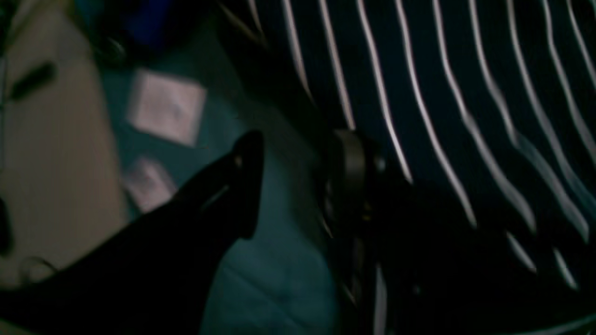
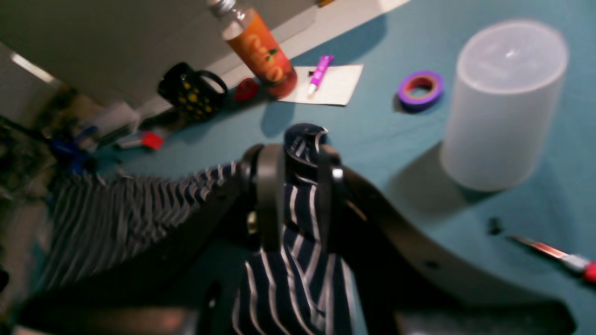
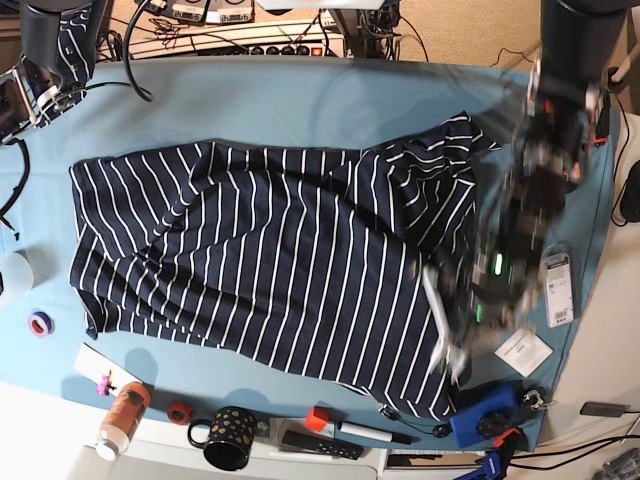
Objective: Layout the t-shirt on the table in an organized manner, then fold the t-shirt properly
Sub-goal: 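Release the hem and lift the left gripper clear of the shirt, then grasp the shirt's collar edge with both grippers and pull it taut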
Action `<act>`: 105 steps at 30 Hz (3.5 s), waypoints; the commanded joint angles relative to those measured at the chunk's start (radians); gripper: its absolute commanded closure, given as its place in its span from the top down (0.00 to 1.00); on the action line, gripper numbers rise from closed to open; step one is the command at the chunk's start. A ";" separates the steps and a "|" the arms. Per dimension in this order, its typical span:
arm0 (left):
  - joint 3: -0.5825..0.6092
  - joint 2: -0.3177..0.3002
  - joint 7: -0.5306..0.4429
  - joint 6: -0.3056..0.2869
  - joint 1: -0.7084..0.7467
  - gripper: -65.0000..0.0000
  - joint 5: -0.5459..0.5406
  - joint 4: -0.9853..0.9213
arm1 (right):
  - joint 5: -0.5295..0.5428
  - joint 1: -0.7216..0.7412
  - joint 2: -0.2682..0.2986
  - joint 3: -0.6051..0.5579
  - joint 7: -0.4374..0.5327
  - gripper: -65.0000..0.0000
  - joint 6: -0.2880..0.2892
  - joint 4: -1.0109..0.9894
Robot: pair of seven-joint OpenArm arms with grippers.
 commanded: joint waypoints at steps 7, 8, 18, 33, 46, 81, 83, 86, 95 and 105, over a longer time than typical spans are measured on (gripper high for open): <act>-0.164 -0.059 -0.071 -0.031 0.333 0.38 0.005 0.301 | 0.022 -0.158 0.043 -0.003 -0.040 0.21 0.002 0.237; -0.195 -0.063 -0.076 -0.031 0.378 0.38 0.006 0.334 | 0.023 -0.188 0.042 -0.003 -0.044 0.21 0.002 0.263; -0.571 -0.062 -0.072 -0.073 0.714 0.38 0.006 0.439 | 0.039 -0.464 -0.076 -0.003 -0.044 0.21 0.002 0.307; -0.834 -0.062 -0.085 -0.076 0.819 0.38 -0.102 0.439 | -0.143 -0.559 -0.209 -0.018 0.131 0.34 0.002 0.307; -0.834 -0.060 -0.103 -0.076 0.819 0.38 -0.163 0.439 | -0.262 -0.329 -0.162 -0.212 0.231 0.37 0.002 0.163; -0.834 -0.054 -0.145 -0.076 0.820 0.38 -0.202 0.438 | 0.035 -0.519 -0.162 -0.030 -0.044 0.00 0.002 0.292; -0.834 -0.054 -0.139 -0.085 0.828 0.38 -0.257 0.438 | 0.070 -0.578 -0.163 -0.004 -0.044 0.00 0.002 0.292; -0.834 -0.044 -0.117 -0.172 0.845 0.38 -0.368 0.438 | 0.113 -0.631 -0.163 0.016 -0.044 0.00 0.002 0.292; -0.834 0.084 -0.117 -0.289 0.896 0.38 -0.500 0.438 | 0.119 -0.640 -0.163 0.016 -0.044 0.11 0.002 0.292; -0.834 0.087 -0.129 -0.289 0.893 0.38 -0.497 0.438 | 0.238 -0.641 -0.165 0.017 -0.044 0.00 0.002 0.294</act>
